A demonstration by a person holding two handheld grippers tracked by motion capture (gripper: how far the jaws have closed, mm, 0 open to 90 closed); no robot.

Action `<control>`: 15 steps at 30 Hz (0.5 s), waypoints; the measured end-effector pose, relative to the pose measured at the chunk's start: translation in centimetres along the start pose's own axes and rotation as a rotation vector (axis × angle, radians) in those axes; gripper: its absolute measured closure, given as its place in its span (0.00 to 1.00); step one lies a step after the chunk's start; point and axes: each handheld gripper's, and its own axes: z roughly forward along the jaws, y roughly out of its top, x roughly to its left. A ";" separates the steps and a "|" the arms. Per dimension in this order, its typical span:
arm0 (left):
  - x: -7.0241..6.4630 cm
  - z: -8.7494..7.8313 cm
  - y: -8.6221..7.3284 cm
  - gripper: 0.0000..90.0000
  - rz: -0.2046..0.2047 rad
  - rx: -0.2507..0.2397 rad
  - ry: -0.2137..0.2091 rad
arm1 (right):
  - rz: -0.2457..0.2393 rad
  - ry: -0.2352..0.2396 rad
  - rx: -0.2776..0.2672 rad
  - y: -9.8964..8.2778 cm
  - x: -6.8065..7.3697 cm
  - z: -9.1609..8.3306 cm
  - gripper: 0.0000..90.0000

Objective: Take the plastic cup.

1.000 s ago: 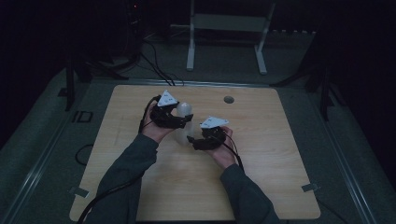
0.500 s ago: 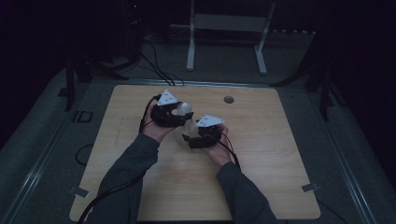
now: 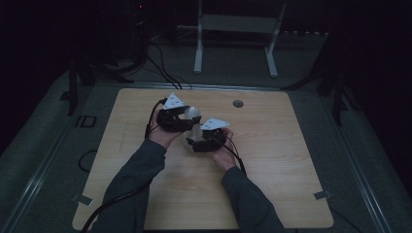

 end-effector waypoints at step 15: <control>0.0 -0.7 0.7 0.43 -0.004 -0.026 -0.003 | 0.000 0.004 0.003 -0.1 -0.1 0.0 0.24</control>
